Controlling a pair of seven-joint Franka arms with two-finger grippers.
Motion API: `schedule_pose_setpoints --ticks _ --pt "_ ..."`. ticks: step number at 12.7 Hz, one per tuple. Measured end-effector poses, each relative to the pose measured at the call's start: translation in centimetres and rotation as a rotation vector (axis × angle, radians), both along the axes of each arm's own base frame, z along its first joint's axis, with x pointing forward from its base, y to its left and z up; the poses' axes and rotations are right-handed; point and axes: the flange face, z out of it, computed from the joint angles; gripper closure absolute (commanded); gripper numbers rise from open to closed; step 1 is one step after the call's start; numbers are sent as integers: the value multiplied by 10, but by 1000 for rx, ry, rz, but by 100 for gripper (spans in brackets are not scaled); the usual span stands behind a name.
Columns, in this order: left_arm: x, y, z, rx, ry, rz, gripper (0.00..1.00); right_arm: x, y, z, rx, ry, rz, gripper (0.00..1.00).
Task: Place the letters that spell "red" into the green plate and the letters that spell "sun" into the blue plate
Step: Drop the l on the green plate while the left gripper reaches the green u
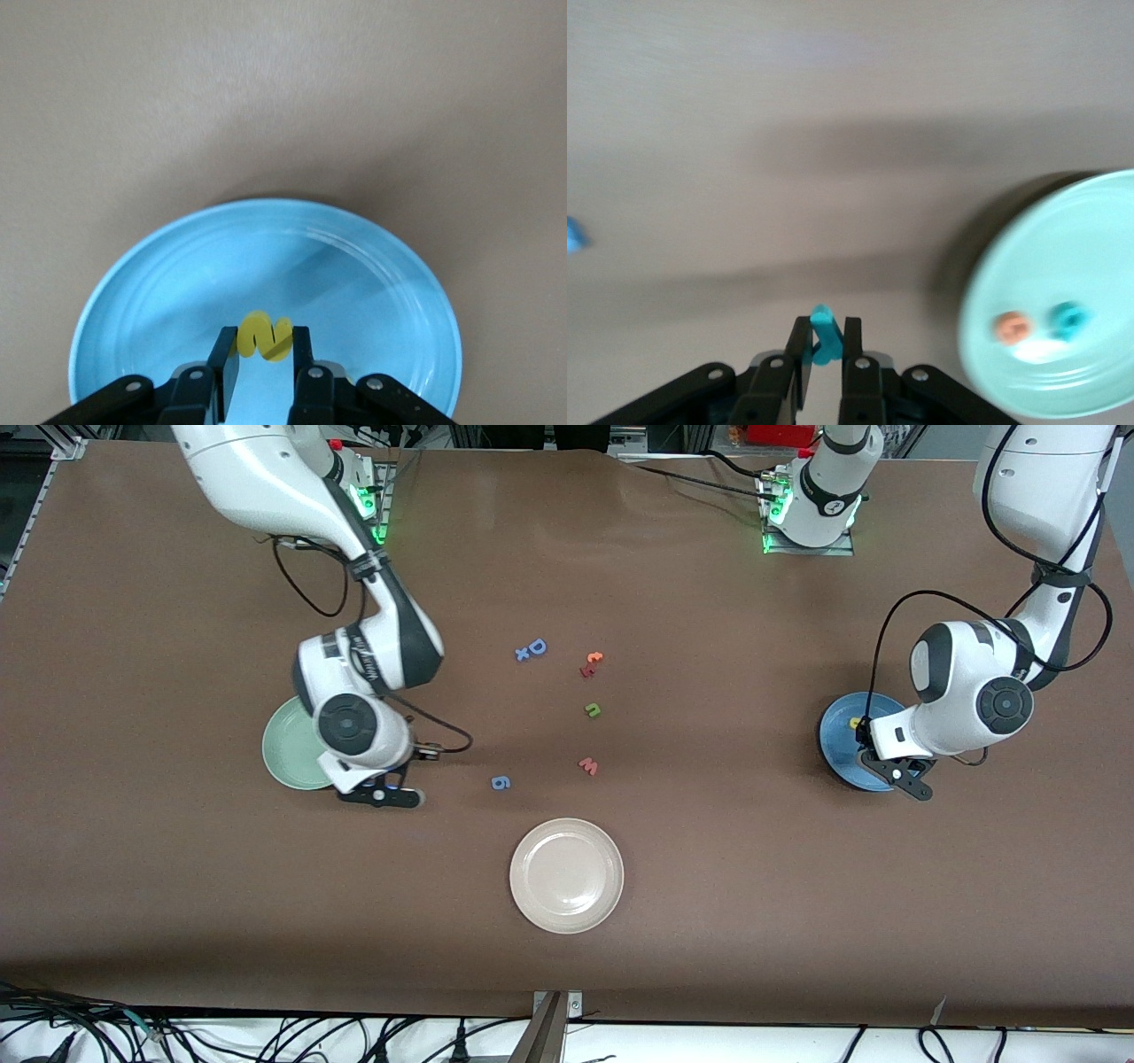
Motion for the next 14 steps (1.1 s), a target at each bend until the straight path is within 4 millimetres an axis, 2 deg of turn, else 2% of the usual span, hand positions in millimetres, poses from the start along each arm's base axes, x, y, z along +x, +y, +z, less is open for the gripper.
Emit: schedule_pose_setpoints --ticks 1,2,5,6,8,10,14 --pt "-1 0 -2 0 5 0 31 0 -28 0 15 25 53 99" --pt "-2 0 -4 0 9 0 22 -1 -59 0 31 47 105 99" --pt "-3 -1 -7 -1 13 0 19 -7 -154 -8 67 117 218 99" --pt "-2 -3 -6 -1 12 2 19 -12 -174 -16 74 140 224 99" --pt "2 -24 -1 0 -3 27 19 -22 -192 -34 82 179 220 96" --pt "6 -76 10 4 -26 96 19 -26 -193 -48 80 197 219 96" --pt "-14 -209 27 18 -39 311 18 -26 -200 -62 78 203 209 96"
